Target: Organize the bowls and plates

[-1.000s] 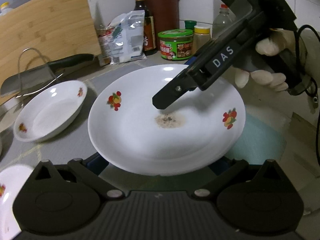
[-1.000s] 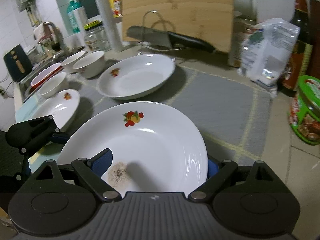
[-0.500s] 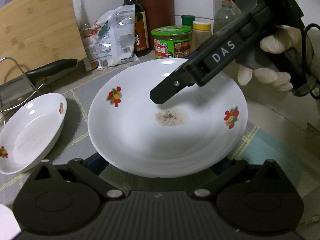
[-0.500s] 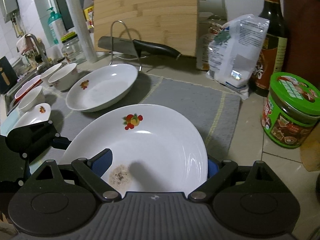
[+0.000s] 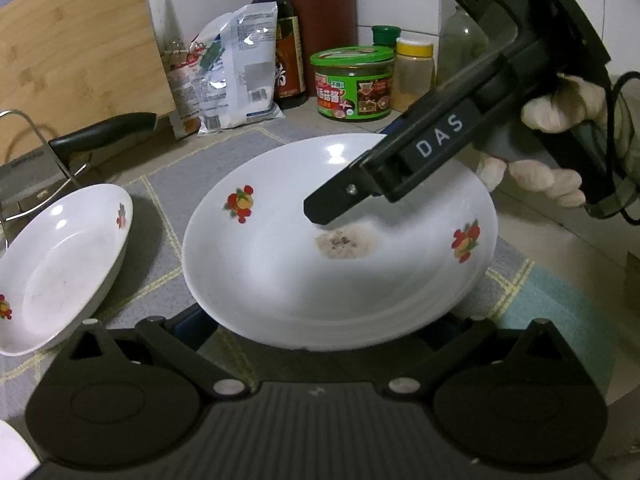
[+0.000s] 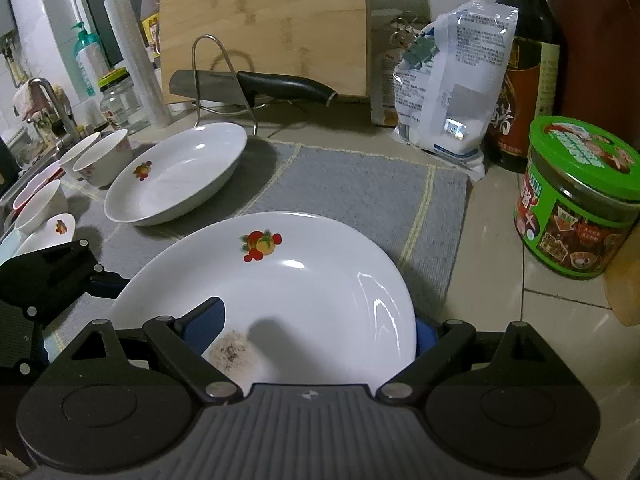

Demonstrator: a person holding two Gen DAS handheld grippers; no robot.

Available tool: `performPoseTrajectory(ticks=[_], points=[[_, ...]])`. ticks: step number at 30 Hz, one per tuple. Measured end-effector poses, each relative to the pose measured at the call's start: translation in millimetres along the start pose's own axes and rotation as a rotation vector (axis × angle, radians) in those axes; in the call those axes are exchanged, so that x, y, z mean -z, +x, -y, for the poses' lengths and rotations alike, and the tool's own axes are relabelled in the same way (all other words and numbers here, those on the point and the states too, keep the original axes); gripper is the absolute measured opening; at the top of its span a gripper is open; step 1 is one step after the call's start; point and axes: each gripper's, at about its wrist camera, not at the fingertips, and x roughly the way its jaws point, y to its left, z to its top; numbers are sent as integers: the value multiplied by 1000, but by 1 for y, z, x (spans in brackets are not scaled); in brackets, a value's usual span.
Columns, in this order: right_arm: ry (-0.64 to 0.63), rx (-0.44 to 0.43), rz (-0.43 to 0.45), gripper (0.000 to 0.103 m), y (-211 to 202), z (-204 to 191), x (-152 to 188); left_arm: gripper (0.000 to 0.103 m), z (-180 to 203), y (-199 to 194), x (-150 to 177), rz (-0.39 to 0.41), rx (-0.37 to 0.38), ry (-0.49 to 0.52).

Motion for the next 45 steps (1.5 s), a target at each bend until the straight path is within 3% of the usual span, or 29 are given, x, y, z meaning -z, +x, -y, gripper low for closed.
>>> performPoseTrajectory(ticks=[3,15,26,35,45], points=[[12,4,7,103,-1,-1,2,103,2,-3,2,4,5,12],[-36,137,76,103,-34,-35,-7,103,-2,-60,15,51,-65,-80],[-126,77,92,103,-42,-100,-3,103,-13,-129,36,129,-179,-222],[-149,49,81,103,-38,-164,3,103,-29,-173,74,121,-227,-199],[-185,13,48,103,-22,-224,9,103,-61,-207,118,104,-268,-245]])
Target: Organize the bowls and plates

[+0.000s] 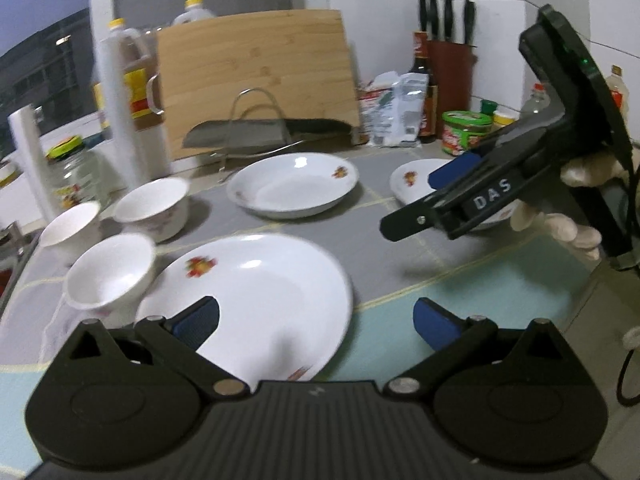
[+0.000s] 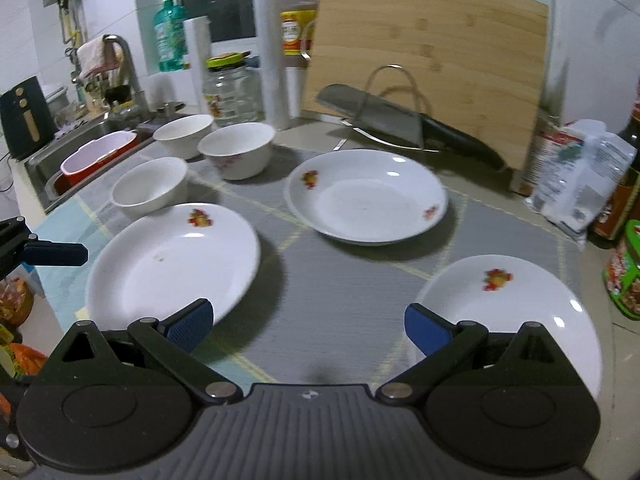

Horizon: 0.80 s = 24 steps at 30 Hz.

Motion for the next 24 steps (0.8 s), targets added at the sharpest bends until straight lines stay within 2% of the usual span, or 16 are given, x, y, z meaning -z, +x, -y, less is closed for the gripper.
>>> performPoseTrajectory(ticks=[6,11,24], points=[[-2,-28,-35,103,15,-24,-2,103,-34,-9,23,-33,-43,-47],[5,-45,-64,103,29,-40,-2,103,-57,-8,44,-75,-42,-62],[76,-63,-130,103,69,-65,5,103,-93,23,65,-130,122,24]])
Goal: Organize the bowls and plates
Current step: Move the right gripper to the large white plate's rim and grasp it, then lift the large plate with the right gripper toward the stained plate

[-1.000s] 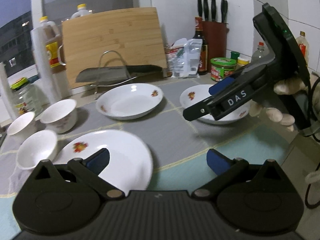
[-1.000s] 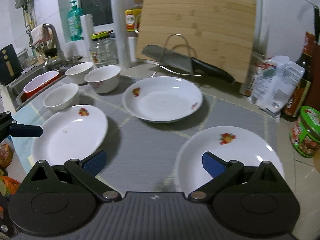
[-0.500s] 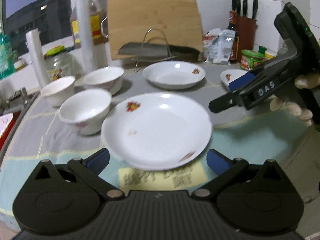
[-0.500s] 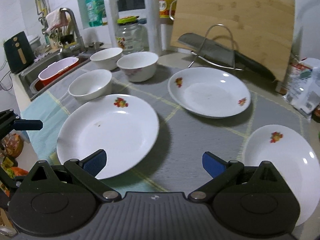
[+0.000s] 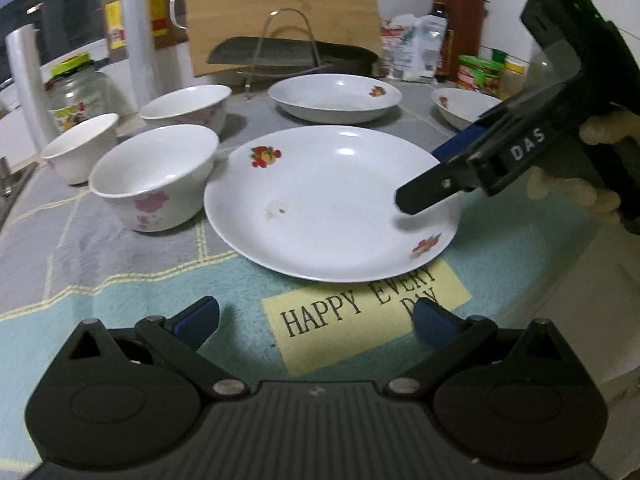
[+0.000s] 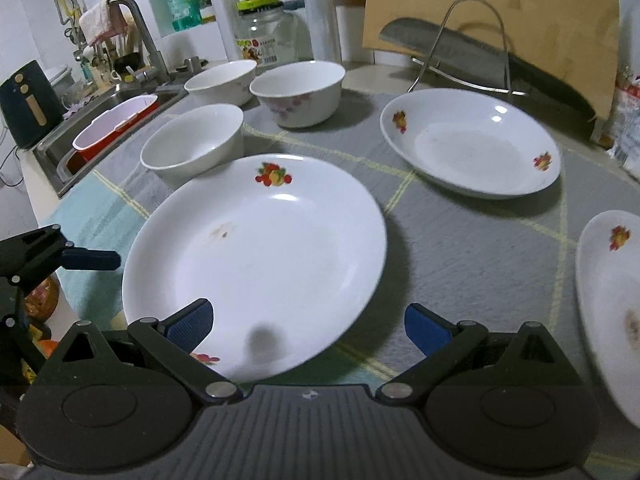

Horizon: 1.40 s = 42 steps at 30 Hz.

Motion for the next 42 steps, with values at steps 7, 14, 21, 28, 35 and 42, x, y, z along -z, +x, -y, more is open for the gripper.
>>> performPoseTrajectory(ticks=[7,14,21,28,35,42], points=[[21,-14,-18,103,15,0,-3,103,-8,8,0,-12,56,21],[-2,-26,-12,103,23,1,-10,103,-12,15,-6,-6,76,43],[1,-75,1,103,32,11,-22,103,-15,21,-11,2,113,80],[-26,-100,-1,103,35,12,-27,102,-19,25,-17,8,148,79],[-46,-127,-8,103,38,15,-32,102,-21,29,-20,10,188,100],[-40,-145,-6,103,39,18,-32,102,-26,30,-21,14,225,118]])
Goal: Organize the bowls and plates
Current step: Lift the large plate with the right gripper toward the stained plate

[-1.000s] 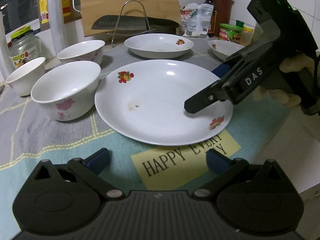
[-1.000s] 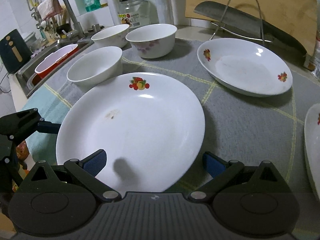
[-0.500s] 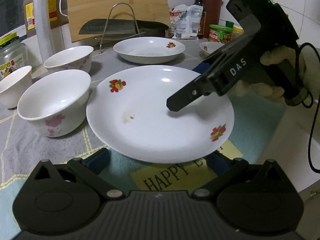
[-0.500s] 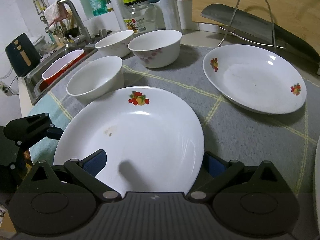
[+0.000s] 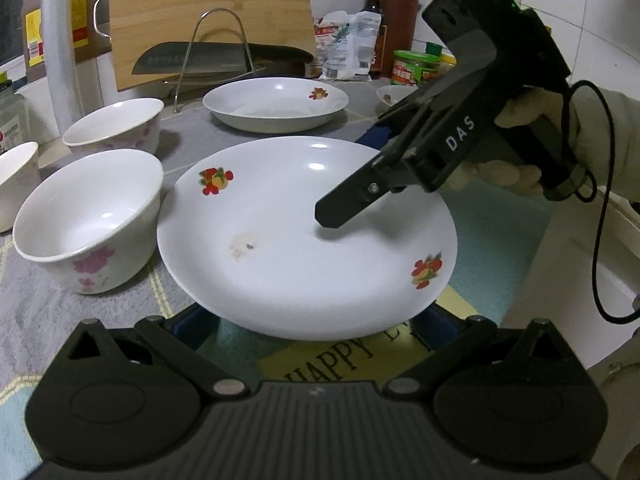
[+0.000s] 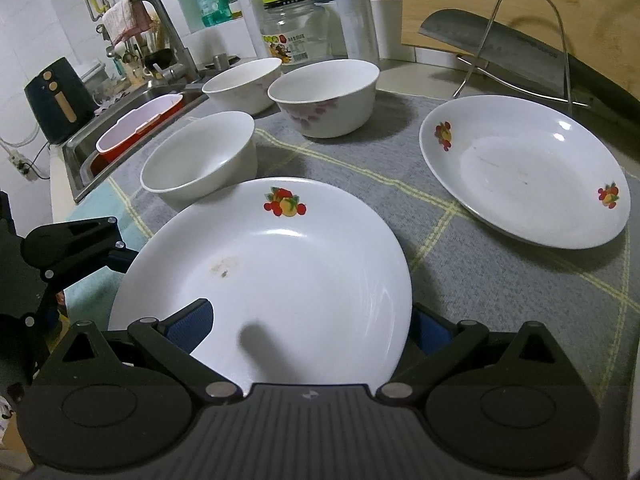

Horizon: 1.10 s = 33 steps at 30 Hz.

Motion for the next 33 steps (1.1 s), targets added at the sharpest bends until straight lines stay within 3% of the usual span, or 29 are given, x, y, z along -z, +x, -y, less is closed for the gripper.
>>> performPoseTrajectory(ticks=[17,33], points=[[19,-66,13,102,3,4,-6,102,3,0,-1,-3,-24,38],[12,-46,16,100,2,0,-6,102,8,0,-3,-16,-51,65]])
